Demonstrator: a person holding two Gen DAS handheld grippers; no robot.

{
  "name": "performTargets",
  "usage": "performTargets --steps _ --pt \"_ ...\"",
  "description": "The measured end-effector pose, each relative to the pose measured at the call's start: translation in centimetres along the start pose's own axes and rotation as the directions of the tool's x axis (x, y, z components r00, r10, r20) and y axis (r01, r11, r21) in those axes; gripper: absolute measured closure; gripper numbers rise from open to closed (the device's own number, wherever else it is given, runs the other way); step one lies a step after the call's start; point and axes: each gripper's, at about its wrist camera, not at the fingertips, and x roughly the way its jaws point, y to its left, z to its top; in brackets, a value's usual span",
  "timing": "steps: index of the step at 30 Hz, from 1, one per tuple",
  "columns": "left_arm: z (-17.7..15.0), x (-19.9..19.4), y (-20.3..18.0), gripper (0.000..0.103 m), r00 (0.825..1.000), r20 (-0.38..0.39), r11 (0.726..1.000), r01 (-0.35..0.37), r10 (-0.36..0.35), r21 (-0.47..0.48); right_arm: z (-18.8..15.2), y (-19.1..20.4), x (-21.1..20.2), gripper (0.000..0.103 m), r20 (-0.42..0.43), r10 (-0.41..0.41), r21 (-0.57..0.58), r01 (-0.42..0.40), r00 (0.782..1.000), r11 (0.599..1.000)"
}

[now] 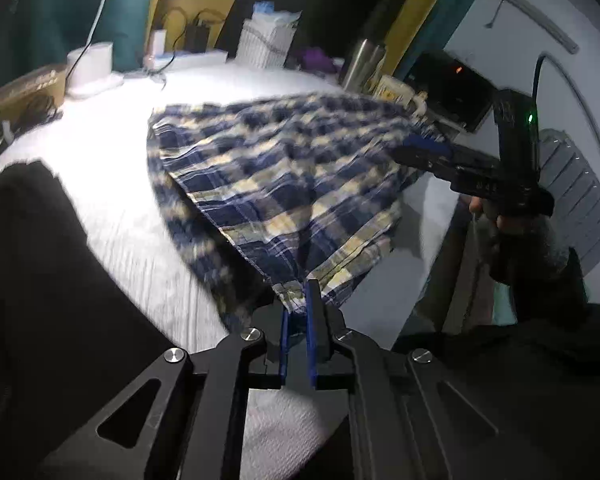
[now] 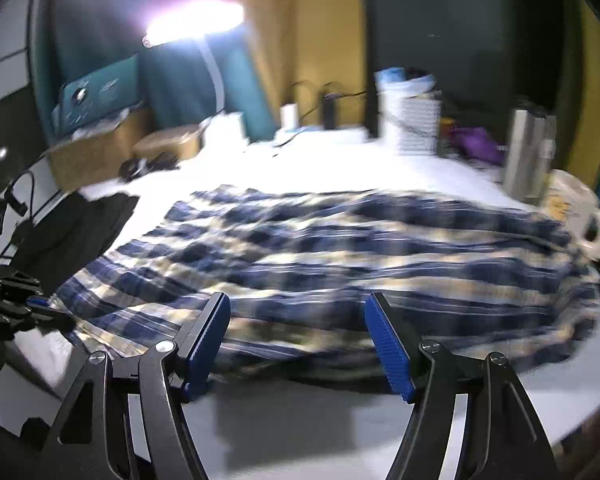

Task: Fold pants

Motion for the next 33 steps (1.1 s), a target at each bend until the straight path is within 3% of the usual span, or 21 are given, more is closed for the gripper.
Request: performTargets --steps 5,6,11,16,17,20,31,33 --pt "-1.3 0.9 1.6 0.097 0.998 -0.046 0.995 -0.046 0.042 -0.088 -1.9 1.3 4.5 0.031 -0.134 0.003 -0.015 -0.005 0.991 1.000" --pt "-1.3 0.7 1.7 0.097 0.998 -0.050 0.995 -0.047 0.042 -0.090 -2.1 1.7 4.3 0.031 -0.106 -0.012 -0.029 0.009 0.994 1.000" --pt "-0.8 -0.5 2.3 0.097 0.994 -0.089 0.993 -0.076 0.068 -0.096 -2.4 2.1 3.5 0.030 -0.130 -0.001 -0.023 -0.002 0.992 1.000" --pt "2.3 -1.7 4.6 0.096 0.983 -0.069 0.977 -0.177 0.169 -0.121 -2.3 1.3 2.5 0.030 -0.147 0.038 -0.009 -0.040 0.988 0.999" --pt "3.5 -1.7 5.3 0.093 0.980 -0.055 0.972 -0.197 0.191 -0.129 -2.3 1.1 2.2 0.030 -0.147 0.045 -0.004 -0.046 0.988 0.999" --pt "6.0 -0.9 6.4 0.069 0.974 -0.035 0.967 -0.227 0.225 -0.114 -1.3 0.3 1.8 0.029 -0.128 0.036 -0.002 -0.037 0.991 0.999" --pt "13.6 5.6 8.4 0.067 0.965 -0.032 0.965 -0.260 0.259 -0.028 2.3 -5.0 2.8 0.029 -0.104 -0.050 0.066 0.057 0.993 0.996" --pt "14.5 6.9 8.9 0.051 0.957 -0.029 0.957 -0.288 0.288 -0.014 2.7 -6.0 3.3 0.029 -0.111 -0.063 0.075 0.071 0.992 0.995"
